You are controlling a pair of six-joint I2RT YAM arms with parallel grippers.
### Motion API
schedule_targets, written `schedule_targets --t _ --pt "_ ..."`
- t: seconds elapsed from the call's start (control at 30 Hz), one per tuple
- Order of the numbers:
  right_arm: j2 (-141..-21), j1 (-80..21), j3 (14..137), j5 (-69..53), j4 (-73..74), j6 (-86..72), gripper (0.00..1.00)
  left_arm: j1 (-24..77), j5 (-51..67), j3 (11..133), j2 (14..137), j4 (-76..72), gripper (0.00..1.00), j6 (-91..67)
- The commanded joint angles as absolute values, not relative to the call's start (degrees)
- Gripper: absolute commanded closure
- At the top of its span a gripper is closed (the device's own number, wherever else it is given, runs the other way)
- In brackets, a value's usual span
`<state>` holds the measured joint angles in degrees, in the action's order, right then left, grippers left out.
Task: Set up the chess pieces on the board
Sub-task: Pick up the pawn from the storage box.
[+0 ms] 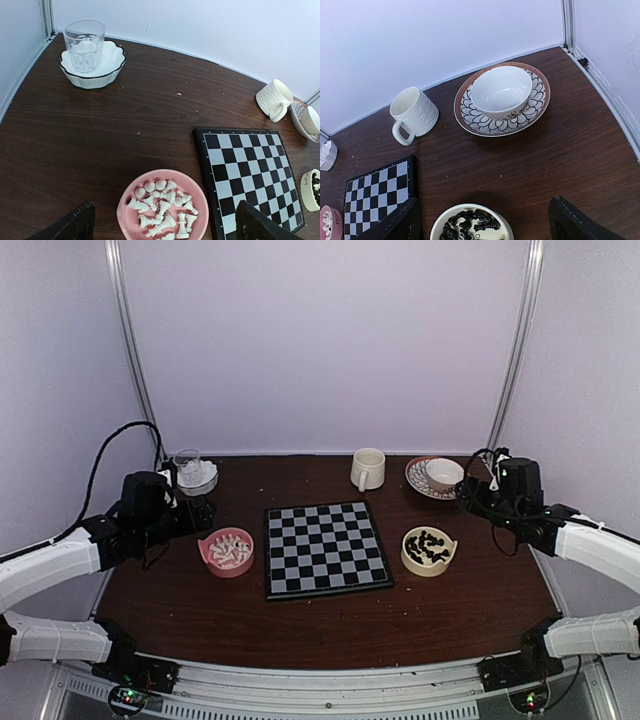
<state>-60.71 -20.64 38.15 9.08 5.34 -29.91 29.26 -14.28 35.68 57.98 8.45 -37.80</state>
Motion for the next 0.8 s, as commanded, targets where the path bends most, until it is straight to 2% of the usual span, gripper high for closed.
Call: schedule_targets --t 0.0,0.23,0.33,0.5,0.6,0.77 --pt "-58.7 -20.9 37.3 11.3 4.0 -28.7 0.09 29.4 -18.4 36.0 58.0 8.4 0.02 -37.4" --pt "-58.9 -20.9 37.8 10.0 4.7 -28.4 0.14 29.4 -16.8 37.8 56.8 10.3 0.04 -36.1" --pt "-59.8 -21.1 38.3 8.7 4.7 -28.1 0.15 30.0 -15.8 38.1 56.3 10.3 0.11 -33.8" --pt "-60.5 -22.1 38.9 7.6 4.6 -27.4 0.17 35.2 -17.4 37.7 58.6 10.1 0.18 -27.6" --pt "-60.7 -23.1 39.4 7.7 4.5 -26.8 0.18 37.4 -16.8 39.2 62.2 10.7 0.3 -24.3" --pt "-60.8 -23.9 39.9 7.9 5.1 -26.3 0.18 37.7 -19.6 45.1 70.8 16.3 0.43 -24.4"
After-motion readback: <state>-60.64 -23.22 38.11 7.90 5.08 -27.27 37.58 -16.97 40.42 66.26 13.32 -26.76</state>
